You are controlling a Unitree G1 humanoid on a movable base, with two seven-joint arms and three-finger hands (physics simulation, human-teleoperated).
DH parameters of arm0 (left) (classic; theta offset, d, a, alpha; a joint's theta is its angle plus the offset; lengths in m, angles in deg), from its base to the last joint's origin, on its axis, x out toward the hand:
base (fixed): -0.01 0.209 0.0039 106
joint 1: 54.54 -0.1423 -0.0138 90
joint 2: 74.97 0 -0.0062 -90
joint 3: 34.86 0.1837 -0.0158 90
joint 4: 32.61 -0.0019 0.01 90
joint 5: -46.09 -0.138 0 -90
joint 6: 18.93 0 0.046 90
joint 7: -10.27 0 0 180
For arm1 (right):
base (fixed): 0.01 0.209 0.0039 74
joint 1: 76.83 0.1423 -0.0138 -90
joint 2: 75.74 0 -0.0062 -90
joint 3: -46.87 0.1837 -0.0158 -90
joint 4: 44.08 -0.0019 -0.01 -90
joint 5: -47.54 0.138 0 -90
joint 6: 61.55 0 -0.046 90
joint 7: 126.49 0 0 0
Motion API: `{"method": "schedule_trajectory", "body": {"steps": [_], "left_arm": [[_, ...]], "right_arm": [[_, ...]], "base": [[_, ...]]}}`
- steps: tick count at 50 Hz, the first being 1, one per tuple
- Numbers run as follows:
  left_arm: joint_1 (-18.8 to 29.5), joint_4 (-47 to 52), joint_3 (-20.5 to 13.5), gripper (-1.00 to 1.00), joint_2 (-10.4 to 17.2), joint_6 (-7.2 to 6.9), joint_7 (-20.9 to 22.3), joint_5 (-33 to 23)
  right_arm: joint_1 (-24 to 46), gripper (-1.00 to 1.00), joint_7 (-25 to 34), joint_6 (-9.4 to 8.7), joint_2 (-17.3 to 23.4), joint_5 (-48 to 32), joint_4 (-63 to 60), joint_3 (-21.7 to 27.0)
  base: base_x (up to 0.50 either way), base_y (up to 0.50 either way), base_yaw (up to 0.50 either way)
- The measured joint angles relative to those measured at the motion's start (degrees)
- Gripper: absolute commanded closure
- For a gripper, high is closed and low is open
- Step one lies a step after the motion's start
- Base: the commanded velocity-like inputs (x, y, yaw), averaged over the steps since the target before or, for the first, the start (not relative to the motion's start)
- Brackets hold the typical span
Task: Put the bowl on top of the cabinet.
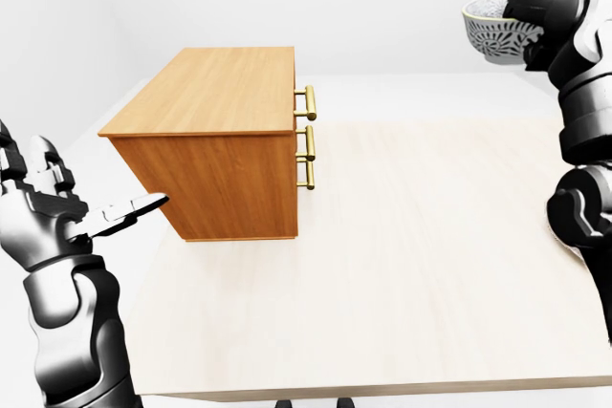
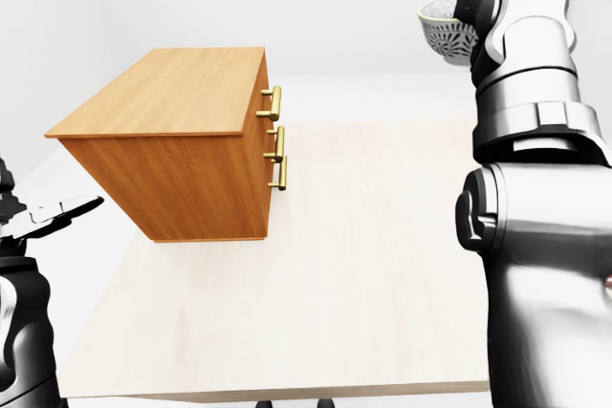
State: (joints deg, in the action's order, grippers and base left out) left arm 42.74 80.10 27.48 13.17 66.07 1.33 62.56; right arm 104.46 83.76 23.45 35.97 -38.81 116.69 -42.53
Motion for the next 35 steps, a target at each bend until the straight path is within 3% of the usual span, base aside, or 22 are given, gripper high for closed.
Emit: {"method": "schedule_trajectory", "body": {"steps": [9, 20, 27, 35], "left_arm": [[0.11, -0.13, 0.06, -1.0, -0.05, 0.0, 0.06, 0.17], [0.02, -0.77, 0.96, -1.0, -0.52, 0.0, 0.14, -0.32], [-0.1, -0.71, 1.16, -1.0, -0.73, 0.0, 0.18, -0.36], [-0.14, -0.71, 1.4, -1.0, -0.9, 0.0, 0.15, -0.46]], "right_arm": [[9.0, 1.0, -2.7, 0.0, -12.22, 1.09, 3.35, 0.45], [15.39, 1.0, -5.97, 0.0, -23.54, 5.57, 5.13, 0.17], [17.8, 1.0, -7.65, 0.0, -29.15, 8.48, 5.43, -0.58], [19.42, 1.0, -9.14, 0.0, -32.81, 10.57, 5.47, -1.28]], "base": [[0.0, 0.0, 0.0], [0.0, 0.0, 0.0], [0.0, 0.0, 0.0], [0.0, 0.0, 0.0]]}}
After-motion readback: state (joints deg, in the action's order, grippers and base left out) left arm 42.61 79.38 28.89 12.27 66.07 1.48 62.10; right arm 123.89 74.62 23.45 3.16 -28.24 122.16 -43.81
